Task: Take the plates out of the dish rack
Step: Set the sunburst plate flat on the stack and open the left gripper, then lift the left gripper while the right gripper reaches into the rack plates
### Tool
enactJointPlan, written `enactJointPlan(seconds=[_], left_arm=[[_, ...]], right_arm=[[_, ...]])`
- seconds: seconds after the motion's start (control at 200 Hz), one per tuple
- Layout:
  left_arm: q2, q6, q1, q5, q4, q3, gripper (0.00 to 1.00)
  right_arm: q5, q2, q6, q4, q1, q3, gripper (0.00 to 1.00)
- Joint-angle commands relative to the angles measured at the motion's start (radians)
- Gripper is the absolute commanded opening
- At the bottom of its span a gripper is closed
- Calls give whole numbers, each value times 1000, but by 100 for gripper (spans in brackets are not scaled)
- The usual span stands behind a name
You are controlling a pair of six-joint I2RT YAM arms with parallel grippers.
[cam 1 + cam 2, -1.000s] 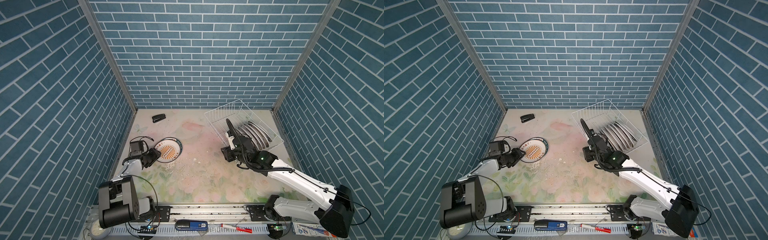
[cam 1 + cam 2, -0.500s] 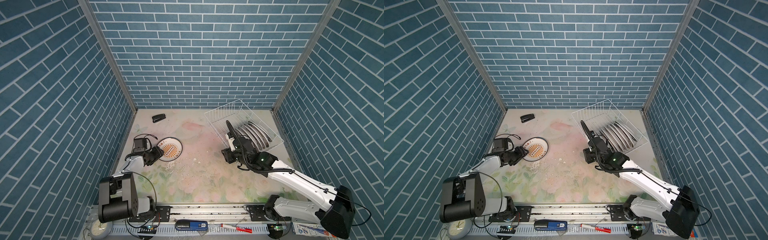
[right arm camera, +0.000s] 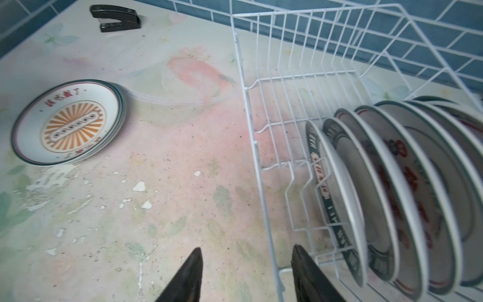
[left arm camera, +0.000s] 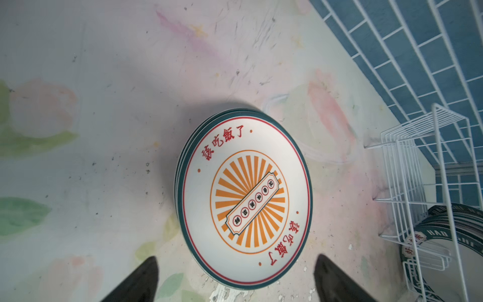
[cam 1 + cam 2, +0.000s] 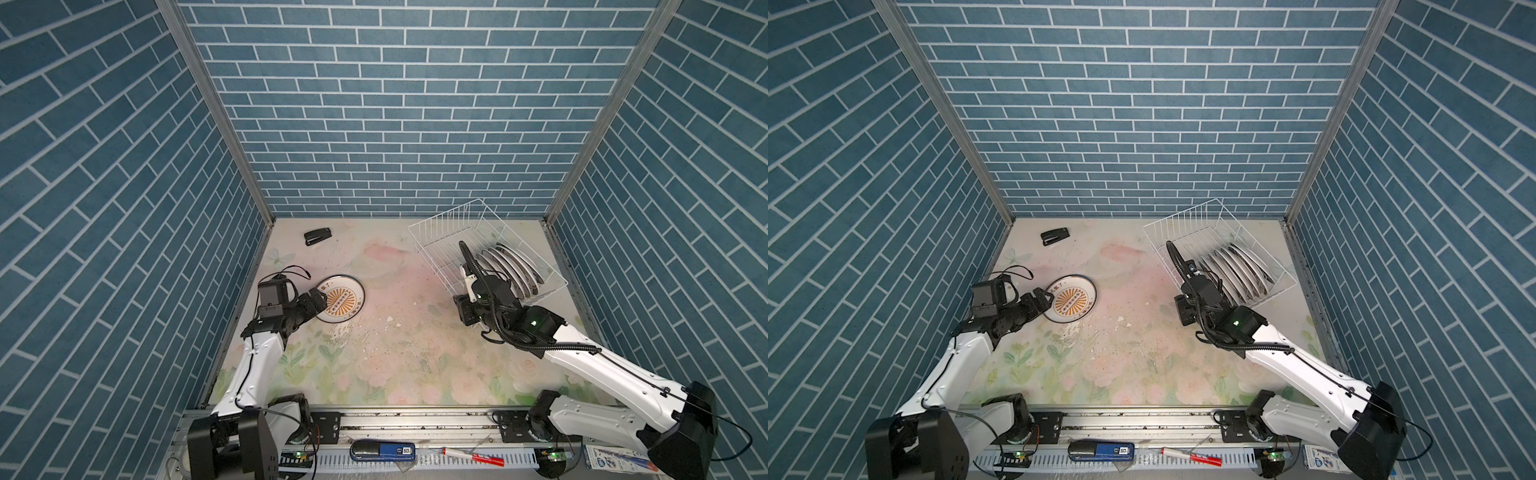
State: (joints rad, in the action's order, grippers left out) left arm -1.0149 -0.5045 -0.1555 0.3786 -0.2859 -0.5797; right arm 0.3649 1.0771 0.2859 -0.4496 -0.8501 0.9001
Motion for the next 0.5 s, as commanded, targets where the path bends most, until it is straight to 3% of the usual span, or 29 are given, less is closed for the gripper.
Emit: enactJointPlan(seconds=[0.0, 0.215, 0.495], left_arm=[[57, 0, 13, 41, -7, 36, 99], [90, -14, 49, 72, 8, 39, 99], [66, -43, 195, 11, 2, 30, 99]], right_arm=[[156, 9, -61, -84, -1, 78, 56], [256, 108, -88, -125, -1, 141, 55], [283, 231, -92, -152, 29, 212, 54]])
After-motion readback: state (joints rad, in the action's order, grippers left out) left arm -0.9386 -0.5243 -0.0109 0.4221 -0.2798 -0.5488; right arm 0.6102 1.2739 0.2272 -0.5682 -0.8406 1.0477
